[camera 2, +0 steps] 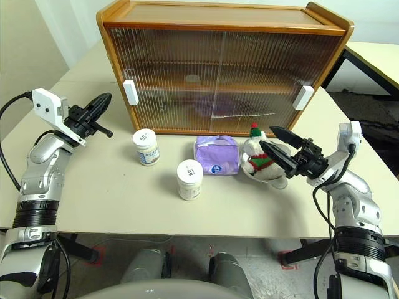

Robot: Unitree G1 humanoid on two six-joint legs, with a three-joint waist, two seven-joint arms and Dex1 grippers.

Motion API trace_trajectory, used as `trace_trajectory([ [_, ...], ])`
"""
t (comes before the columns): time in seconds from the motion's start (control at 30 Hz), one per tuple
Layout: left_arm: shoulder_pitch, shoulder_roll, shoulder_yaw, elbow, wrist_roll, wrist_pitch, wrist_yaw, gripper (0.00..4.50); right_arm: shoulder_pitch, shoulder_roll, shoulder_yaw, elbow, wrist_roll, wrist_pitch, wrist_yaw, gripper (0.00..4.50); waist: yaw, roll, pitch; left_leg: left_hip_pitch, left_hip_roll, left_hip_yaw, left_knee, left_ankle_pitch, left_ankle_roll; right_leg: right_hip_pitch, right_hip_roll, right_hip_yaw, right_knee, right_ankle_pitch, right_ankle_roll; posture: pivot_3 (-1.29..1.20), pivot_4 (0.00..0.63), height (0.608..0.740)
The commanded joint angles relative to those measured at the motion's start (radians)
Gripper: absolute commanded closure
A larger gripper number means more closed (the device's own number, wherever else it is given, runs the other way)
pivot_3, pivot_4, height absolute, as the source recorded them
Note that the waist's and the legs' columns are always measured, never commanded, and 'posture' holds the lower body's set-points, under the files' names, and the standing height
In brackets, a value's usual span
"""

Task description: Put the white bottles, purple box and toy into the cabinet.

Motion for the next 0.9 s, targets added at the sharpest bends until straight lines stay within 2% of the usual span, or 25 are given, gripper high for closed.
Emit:
trace_trajectory([
  [0.03,-0.041,0.006,-0.027,0.052,0.040,-0.010,0.004,4.47,-0.003,0.022,0.014,-0.020,-0.016,-0.038,-0.021,0.00,0.000,0.000,0.000,0.000,0.000,0.000,0.000,0.000,0.000,0.000,0.000,0.000,0.000,0.000,0.000,0.19,0.000,0.740],
  [0.67,-0.096,-0.006,-0.105,0.086,0.092,-0.038,-0.046,4.47,-0.007,0.004,0.043,-0.189,0.003,0.046,-0.118,0.00,-0.025,0.000,0.000,0.000,0.000,0.000,0.000,0.000,0.000,0.000,0.000,-0.001,0.000,0.000,0.000,0.17,0.007,0.740],
  [0.9,-0.076,-0.015,-0.096,0.050,0.076,-0.033,-0.030,4.47,0.001,0.009,0.044,-0.192,-0.002,0.041,-0.120,0.00,-0.025,0.000,0.000,0.000,0.000,0.000,0.000,0.000,0.000,0.000,0.000,-0.001,0.000,0.000,0.000,0.17,0.008,0.740],
])
